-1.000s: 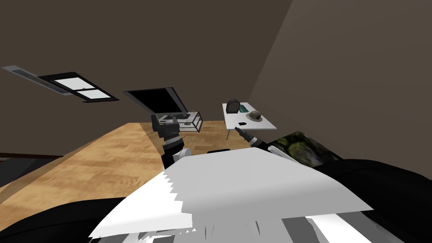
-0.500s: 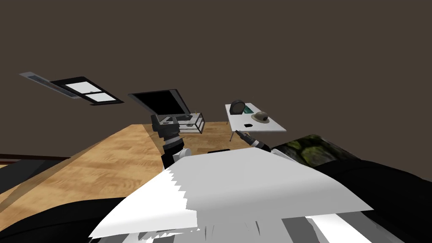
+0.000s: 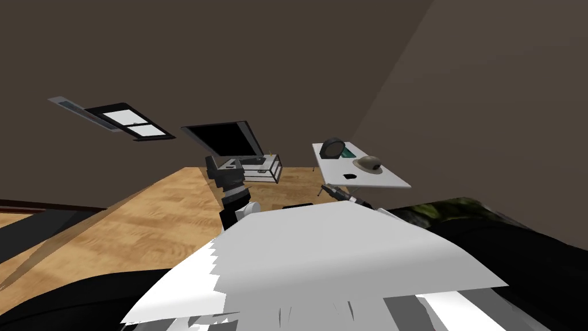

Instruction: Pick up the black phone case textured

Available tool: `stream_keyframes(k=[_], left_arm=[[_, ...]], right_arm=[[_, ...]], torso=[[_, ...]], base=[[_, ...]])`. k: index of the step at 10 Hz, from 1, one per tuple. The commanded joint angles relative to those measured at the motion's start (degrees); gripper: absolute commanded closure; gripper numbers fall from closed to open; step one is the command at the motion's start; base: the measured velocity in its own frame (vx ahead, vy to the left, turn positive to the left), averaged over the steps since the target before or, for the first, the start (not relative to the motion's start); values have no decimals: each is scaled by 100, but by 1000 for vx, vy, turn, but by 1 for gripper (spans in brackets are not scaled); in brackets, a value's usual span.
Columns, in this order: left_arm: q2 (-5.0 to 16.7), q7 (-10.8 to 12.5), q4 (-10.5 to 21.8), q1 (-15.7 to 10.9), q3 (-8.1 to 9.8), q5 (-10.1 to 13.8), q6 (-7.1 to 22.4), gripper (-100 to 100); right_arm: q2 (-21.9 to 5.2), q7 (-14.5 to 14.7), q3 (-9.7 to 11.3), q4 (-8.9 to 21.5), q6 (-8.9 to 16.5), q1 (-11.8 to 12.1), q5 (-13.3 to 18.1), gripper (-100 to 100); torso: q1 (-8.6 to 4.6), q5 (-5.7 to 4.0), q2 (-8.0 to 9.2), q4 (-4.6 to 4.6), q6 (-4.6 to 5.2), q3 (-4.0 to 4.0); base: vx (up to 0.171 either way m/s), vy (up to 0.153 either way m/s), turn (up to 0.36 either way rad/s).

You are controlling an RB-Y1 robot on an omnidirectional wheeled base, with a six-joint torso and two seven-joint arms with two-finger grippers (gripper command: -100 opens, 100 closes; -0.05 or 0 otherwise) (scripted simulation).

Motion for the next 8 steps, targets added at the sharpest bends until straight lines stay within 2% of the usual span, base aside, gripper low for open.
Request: stream_keyframes(k=[1,4,5,6,8], left_arm=[[0,0,0,0,0,0,0,0],[1,0,0,0,0,0,0,0],[1,0,0,0,1,0,0,0],[1,0,0,0,1,0,0,0],[1,0,0,0,1,0,0,0]], right_arm=[[-243,223,29,57,22,197,111,-100],[-762,637,94,324,57,557,412,-100],[-906,778,120,449,75,670,536,-100],[-944,778,120,449,75,670,536,-100],[-1315,1060,171,742,115,886,807,-100]], torso=[[0,0,0,0,0,0],[-21,-4,0,0,-1,0],[-28,-6,-1,-1,0,-1],[-35,-7,-7,-2,0,-4],[-41,-9,19,4,1,10]], base=[[163,109,116],[159,64,155],[180,30,151],[123,10,65],[115,8,174]])
